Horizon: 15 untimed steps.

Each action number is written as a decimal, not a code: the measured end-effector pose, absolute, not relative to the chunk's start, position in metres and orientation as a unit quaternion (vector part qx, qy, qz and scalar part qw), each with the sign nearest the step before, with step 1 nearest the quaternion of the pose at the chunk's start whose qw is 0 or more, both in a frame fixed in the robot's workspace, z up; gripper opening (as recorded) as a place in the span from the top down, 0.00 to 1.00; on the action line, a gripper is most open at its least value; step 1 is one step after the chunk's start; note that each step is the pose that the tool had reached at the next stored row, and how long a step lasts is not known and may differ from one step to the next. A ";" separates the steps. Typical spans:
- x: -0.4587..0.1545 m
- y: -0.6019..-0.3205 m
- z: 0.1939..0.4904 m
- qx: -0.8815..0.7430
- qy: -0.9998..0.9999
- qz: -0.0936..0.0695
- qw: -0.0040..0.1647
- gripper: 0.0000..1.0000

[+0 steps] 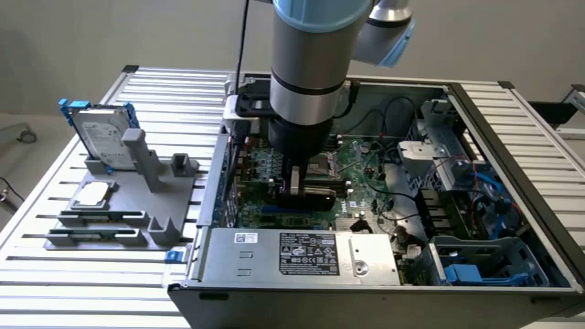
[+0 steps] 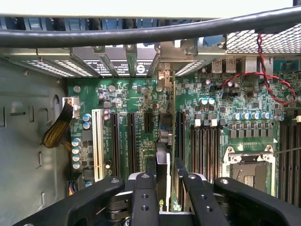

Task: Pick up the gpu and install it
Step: 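Insert the gpu into the slot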

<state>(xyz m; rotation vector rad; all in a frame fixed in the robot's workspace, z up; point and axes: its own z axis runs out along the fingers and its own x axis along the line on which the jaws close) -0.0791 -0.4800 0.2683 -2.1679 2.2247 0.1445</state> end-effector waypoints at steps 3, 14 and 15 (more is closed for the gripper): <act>-0.079 -0.480 0.267 -0.697 0.715 0.047 0.016 0.74; -0.079 -0.480 0.266 -0.697 0.715 0.048 0.015 0.74; -0.080 -0.480 0.265 -0.697 0.715 0.048 0.015 0.74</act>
